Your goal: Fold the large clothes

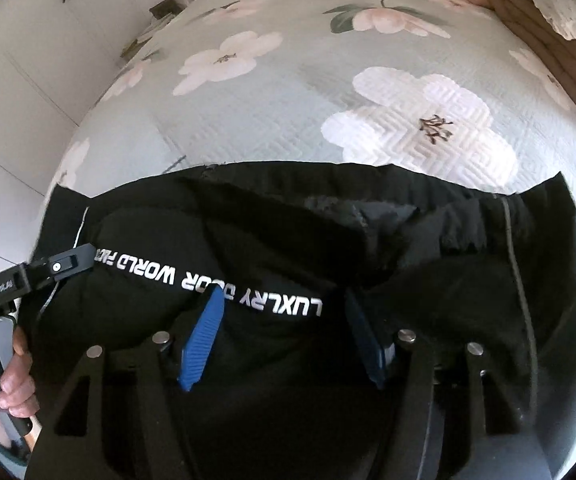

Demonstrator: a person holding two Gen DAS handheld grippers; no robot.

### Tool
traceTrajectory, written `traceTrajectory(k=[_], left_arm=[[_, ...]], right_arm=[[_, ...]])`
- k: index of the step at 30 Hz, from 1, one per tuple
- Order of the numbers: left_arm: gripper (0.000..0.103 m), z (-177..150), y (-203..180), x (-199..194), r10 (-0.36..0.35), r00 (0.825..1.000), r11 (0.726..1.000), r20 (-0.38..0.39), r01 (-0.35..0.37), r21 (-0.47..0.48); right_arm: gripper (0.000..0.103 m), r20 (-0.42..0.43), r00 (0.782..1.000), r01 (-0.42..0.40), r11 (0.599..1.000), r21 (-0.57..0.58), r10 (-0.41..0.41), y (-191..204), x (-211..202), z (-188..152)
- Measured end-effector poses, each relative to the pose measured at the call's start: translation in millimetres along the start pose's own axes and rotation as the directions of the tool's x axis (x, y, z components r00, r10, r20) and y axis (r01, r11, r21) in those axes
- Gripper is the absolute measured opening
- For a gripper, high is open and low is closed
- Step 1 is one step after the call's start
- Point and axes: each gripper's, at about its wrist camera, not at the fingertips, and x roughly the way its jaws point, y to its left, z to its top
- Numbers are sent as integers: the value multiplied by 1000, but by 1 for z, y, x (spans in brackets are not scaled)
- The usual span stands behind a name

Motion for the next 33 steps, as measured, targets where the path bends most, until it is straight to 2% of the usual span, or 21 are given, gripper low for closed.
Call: traceTrajectory(k=[3,4,7,9,11,12,14,17,19,20,22,24,25,27,29,31,33], left_arm=[[65,-13,5,-38,-33,999,999,29,33,11],[65,-24,9,-59,-26,999,1000,47,26,16],[65,-54,30,-95,11,998,1000,58,-9,-24],[65,-74,45,-101,20,999,997,44,-17,-73],[65,-94,61,-89,27,1000,993,-12,-28,-114],[65,-100,66,-81,41,999,991,-27,-44,-126],[70,-108,73,-67,54,999,987,-6,-54,-150],[79,-104,76,-60,84,996,985,11,-82,-151],[77,-99,76,-65,84,996,981,6,-81,-174],[76,-94,70,-71,103,995,985,13,-100,-141],[75,-85,59,-86,112,992,991,55,-107,-82],[75,-71,52,-99,80,991,996,107,-75,-52],[75,-59,48,-100,64,990,998,129,-60,-36],[75,-41,46,-91,66,989,998,136,-64,-19],[75,-24,45,-62,113,990,993,88,-112,-23],[76,-18,57,-22,182,982,982,-51,-185,-47],[79,-14,63,-11,198,978,978,-58,-201,-59]], right_arm=[[65,19,999,-50,999,6,50,-3,-40,-12],[66,28,998,-56,998,-6,56,-3,-60,-23],[68,18,999,-33,999,-11,33,-8,-84,-52],[68,-44,999,-19,1000,19,20,-15,-77,-74],[68,-111,993,30,999,20,-28,-19,-52,-97],[69,-110,993,46,999,9,-45,-18,-43,-103],[70,-87,994,62,998,1,-62,-14,-35,-106],[71,-81,993,84,996,11,-82,-12,-34,-104],[69,-104,992,71,997,23,-68,-15,-40,-101],[69,-110,993,55,998,33,-51,-18,-48,-96],[69,-26,998,56,998,18,-55,-22,-75,-84],[69,59,993,106,994,11,-106,-30,-93,-70],[69,85,989,119,993,26,-121,-38,-96,-61],[69,83,990,106,990,90,-113,-60,-86,-44],[69,-2,996,91,984,154,-92,-76,-54,-34],[74,-80,992,107,981,164,-95,-84,-23,-32],[76,-40,993,115,982,151,-110,-84,-19,-33]])
